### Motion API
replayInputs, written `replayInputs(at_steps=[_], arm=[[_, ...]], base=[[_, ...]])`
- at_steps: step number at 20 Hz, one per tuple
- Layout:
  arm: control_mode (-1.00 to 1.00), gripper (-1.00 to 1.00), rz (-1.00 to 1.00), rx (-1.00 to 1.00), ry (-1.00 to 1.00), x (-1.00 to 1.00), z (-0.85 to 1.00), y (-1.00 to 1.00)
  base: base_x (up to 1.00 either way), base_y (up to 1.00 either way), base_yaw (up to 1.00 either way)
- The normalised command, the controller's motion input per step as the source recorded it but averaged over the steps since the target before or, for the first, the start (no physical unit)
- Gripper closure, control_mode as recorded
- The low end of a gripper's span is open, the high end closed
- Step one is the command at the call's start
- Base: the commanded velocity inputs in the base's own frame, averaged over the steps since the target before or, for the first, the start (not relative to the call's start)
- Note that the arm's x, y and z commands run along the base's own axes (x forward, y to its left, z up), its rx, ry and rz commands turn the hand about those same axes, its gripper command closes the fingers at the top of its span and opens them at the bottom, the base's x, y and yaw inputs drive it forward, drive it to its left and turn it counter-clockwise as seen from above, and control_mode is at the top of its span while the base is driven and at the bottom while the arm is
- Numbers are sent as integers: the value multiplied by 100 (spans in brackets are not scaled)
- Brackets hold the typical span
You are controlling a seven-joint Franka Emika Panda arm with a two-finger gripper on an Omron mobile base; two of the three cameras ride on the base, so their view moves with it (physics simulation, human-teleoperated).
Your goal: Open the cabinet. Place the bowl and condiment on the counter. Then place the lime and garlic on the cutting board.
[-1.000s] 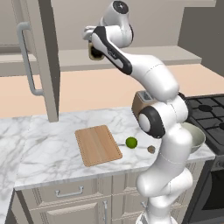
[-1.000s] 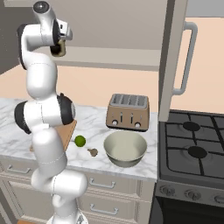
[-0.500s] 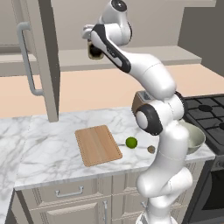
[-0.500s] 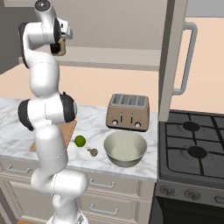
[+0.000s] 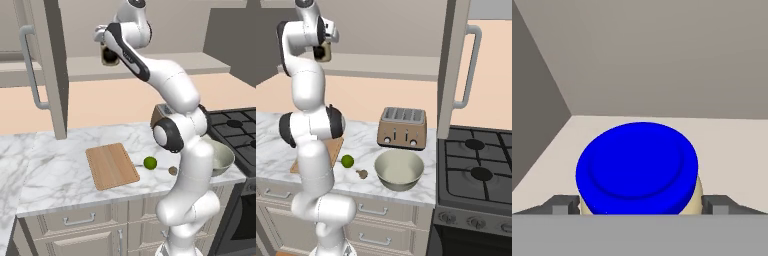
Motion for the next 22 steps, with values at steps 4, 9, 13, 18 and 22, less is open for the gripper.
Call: replayInputs(at_steps=[4, 9, 13, 18, 22], arm=[[-100, 100, 0, 0, -19, -70, 0, -31], [-100, 100, 0, 3, -16, -98, 0, -34], [-100, 100, 0, 3, -10, -94, -5, -33], [-100, 100, 0, 3, -5, -86, -9, -28], [-100, 100, 0, 5, -5, -92, -5, -26]], base=[[0, 0, 0], [0, 0, 0], [0, 0, 0], [0, 0, 0], [0, 0, 0]])
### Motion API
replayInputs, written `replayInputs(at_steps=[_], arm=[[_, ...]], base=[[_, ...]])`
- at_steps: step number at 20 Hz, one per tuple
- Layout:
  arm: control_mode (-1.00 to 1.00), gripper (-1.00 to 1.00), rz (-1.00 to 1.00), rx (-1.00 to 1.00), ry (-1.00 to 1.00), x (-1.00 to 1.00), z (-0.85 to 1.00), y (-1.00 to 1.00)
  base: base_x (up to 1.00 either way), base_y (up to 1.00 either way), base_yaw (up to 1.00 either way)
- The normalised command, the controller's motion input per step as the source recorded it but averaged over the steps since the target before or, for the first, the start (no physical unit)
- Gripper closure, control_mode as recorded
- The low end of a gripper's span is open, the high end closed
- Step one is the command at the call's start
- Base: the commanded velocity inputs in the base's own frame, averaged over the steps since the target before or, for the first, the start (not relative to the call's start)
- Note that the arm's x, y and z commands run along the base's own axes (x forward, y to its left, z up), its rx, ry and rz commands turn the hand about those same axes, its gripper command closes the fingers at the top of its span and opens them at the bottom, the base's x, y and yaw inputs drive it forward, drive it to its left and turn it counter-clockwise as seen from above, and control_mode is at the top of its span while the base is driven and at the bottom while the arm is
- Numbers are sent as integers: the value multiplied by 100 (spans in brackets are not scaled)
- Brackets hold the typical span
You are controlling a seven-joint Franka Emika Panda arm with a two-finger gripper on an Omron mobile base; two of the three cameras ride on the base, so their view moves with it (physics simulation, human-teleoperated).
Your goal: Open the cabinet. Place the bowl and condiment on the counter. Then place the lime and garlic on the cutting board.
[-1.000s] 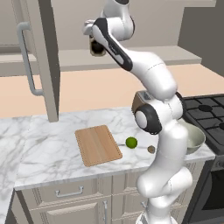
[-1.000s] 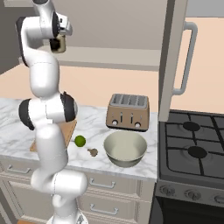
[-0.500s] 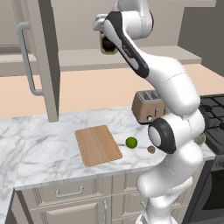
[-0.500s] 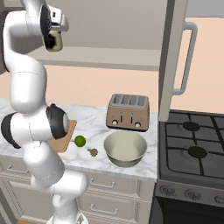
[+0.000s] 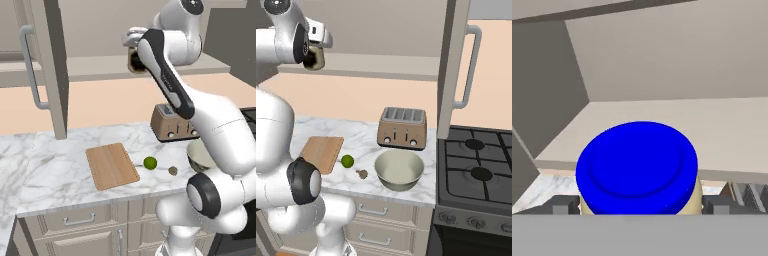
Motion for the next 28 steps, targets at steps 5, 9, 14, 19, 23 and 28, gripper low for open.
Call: replayInputs(at_steps=[5, 9, 14, 19, 23, 28], arm=[[-100, 100, 0, 5, -1, -99, 0, -9], [-100, 100, 1, 4, 0, -94, -4, -6], [-100, 100, 1, 1, 0, -80, -15, 0], [-100, 100, 3, 0, 0, -70, -19, 0], [-100, 100, 5, 1, 0, -53, -24, 0], [-100, 100, 6, 0, 3, -23, -28, 7]], base=[[0, 0, 0], [0, 0, 0], [0, 0, 0], [0, 0, 0], [0, 0, 0], [0, 0, 0]])
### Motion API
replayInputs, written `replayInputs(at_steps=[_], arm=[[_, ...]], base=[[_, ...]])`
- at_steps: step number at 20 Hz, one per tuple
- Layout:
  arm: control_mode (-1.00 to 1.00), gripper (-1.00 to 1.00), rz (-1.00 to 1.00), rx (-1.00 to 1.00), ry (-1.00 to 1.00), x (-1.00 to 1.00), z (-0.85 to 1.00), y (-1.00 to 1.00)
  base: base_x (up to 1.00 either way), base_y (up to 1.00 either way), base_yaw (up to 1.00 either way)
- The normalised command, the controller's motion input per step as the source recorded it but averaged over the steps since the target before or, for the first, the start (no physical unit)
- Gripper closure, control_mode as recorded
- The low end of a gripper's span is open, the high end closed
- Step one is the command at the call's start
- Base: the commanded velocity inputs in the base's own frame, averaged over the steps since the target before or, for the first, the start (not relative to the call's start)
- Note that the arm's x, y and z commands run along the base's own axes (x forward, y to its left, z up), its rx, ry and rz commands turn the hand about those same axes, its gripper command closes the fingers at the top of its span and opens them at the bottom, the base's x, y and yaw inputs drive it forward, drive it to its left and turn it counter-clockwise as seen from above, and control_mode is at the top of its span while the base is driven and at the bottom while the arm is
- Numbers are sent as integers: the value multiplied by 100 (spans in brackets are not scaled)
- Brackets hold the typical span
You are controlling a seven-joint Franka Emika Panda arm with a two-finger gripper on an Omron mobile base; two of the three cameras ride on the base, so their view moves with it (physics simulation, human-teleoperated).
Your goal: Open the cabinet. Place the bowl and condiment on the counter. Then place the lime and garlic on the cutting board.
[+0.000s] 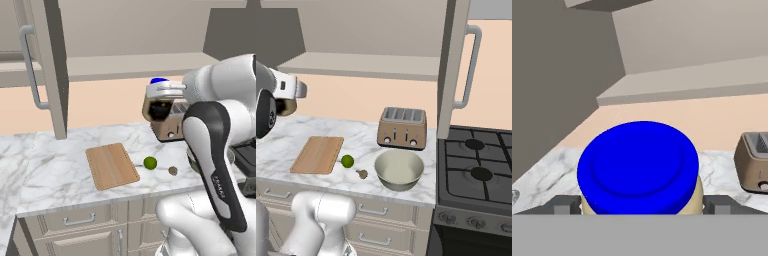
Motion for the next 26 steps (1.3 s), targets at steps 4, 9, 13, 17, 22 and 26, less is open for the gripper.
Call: replayInputs(at_steps=[4, 9, 13, 17, 22, 26], arm=[[-100, 100, 6, -2, 9, -29, -47, 14], [-100, 100, 1, -5, 2, -3, -32, 3], [-100, 100, 0, -1, 0, 0, -47, 3], [-100, 100, 0, 0, 1, 3, -69, 26], [-100, 100, 5, 0, 7, 0, -45, 46], [-100, 100, 6, 0, 7, 24, -37, 49]], base=[[0, 0, 0], [0, 0, 0], [0, 0, 0], [0, 0, 0], [0, 0, 0], [0, 0, 0]])
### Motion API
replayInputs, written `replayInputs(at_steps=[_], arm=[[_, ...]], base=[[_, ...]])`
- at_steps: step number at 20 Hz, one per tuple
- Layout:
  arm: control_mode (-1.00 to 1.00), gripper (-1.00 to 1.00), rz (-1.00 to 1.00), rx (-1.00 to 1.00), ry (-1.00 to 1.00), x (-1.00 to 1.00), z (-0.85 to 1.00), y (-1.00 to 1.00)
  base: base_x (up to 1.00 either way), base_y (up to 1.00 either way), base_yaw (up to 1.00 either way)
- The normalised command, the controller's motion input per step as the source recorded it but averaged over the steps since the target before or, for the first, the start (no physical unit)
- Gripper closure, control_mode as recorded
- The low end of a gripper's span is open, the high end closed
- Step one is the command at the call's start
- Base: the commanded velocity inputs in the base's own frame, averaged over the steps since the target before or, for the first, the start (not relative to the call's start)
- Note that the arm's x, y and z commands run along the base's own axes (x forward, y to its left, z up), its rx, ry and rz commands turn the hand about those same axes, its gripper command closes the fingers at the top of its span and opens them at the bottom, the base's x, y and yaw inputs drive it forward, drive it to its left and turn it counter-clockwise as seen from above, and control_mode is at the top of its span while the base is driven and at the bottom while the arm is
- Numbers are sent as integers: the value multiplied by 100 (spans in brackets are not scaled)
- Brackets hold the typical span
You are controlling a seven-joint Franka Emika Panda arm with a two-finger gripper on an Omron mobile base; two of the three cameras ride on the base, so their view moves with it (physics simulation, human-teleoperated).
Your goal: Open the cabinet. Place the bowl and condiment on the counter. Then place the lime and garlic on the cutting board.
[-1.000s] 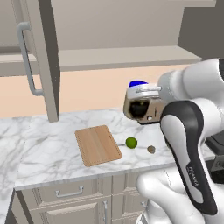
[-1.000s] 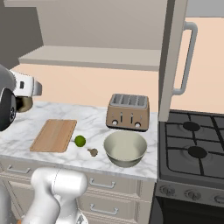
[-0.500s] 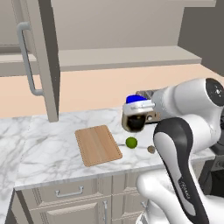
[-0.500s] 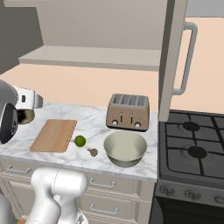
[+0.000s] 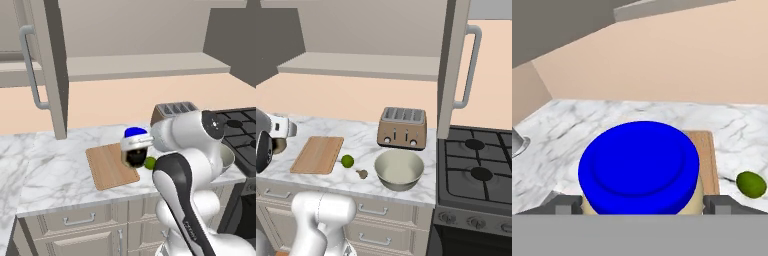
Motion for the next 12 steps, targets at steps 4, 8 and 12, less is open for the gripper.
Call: replayInputs(at_steps=[4, 8, 12], arm=[[-100, 100, 5, 0, 6, 34, -44, 55], [-100, 100, 4, 0, 3, 34, -44, 50], [-100, 100, 3, 0, 0, 27, -40, 47]], base=[[0, 0, 0], [0, 0, 0], [0, 0, 0]])
